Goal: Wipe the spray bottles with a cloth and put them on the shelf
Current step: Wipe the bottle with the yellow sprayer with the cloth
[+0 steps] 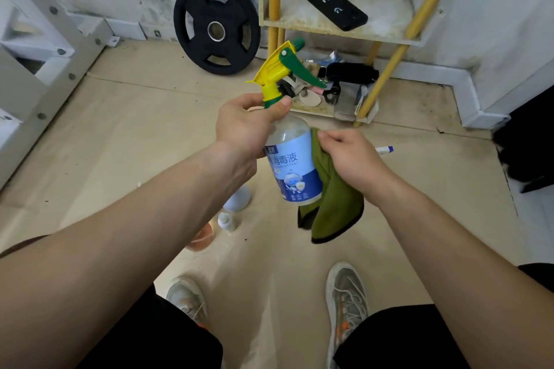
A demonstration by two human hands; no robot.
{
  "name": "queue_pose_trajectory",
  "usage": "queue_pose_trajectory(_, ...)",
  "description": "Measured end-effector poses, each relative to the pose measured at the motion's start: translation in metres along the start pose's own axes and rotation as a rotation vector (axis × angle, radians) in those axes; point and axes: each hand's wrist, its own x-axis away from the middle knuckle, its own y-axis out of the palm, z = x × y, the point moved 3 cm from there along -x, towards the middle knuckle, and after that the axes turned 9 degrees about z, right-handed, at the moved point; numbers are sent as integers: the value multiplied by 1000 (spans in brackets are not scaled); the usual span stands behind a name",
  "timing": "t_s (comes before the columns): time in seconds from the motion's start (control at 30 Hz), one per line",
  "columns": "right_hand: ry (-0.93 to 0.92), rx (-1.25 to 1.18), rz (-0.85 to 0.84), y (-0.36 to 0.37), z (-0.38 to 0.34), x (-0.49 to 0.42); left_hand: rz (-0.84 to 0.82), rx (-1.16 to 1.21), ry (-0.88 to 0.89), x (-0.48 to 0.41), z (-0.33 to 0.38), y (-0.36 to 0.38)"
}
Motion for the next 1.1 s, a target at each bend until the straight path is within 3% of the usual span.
queue_pose_trajectory(0.2, 561, -375, -168, 5, 27, 14, 56, -106, 189, -12, 17, -8)
queue_pose_trajectory(0.27, 644, -544, -253, 5, 25, 19, 65, -114, 208, -15, 23, -10)
queue_pose_trajectory(0.37, 664, -642, -337, 5, 19, 21, 30, -123, 223, -16, 27, -11)
queue_pose_trajectory(0.47, 695, -633, -370, 6, 18, 22, -142, -197, 273, -8, 30, -5)
queue_pose_trajectory(0.6, 708, -662, -415, 4, 17, 25, -289, -245, 182, -3, 32, 0)
queue_pose_trajectory(0.77, 729, -675, -386, 2, 17, 23, -419, -255, 185, -7, 38, -9)
queue_pose_trajectory(1.0, 688, -549, -273, 2, 19, 20, -458, -118, 222, -7, 36, -11)
queue_pose_trajectory(1.1, 532, -349, -144, 0, 13, 13, -388, -154, 220, -6, 34, -11)
